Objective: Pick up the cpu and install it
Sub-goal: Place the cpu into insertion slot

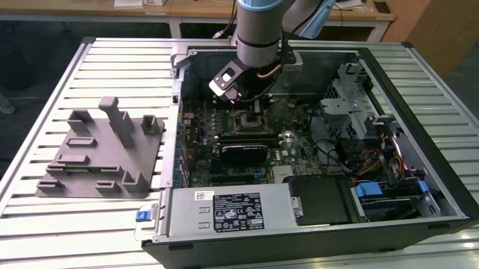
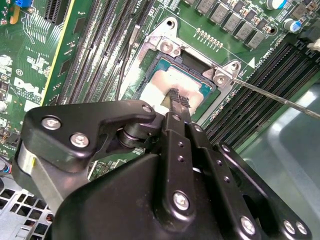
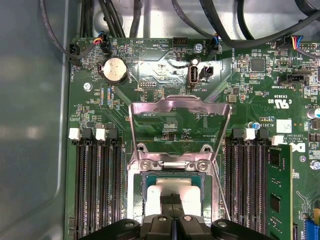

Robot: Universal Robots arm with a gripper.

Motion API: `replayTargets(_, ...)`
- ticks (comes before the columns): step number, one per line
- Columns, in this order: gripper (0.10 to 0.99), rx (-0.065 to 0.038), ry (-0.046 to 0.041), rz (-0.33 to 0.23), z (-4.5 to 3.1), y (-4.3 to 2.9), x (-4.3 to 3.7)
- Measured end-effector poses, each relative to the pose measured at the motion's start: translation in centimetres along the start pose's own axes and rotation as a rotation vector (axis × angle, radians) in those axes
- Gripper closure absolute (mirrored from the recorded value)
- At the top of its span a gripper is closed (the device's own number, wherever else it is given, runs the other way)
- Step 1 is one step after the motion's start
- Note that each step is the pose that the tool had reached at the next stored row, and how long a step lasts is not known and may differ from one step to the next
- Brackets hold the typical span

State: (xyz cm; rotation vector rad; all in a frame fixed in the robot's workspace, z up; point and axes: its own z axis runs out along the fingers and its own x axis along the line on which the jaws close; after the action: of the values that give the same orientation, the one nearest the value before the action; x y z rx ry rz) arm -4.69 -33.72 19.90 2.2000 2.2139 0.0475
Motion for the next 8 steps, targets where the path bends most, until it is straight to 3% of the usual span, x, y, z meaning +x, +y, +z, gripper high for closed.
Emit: replayTargets(8,0.98,0.0,-0.0002,0.0,-0.51,0.02,0.01)
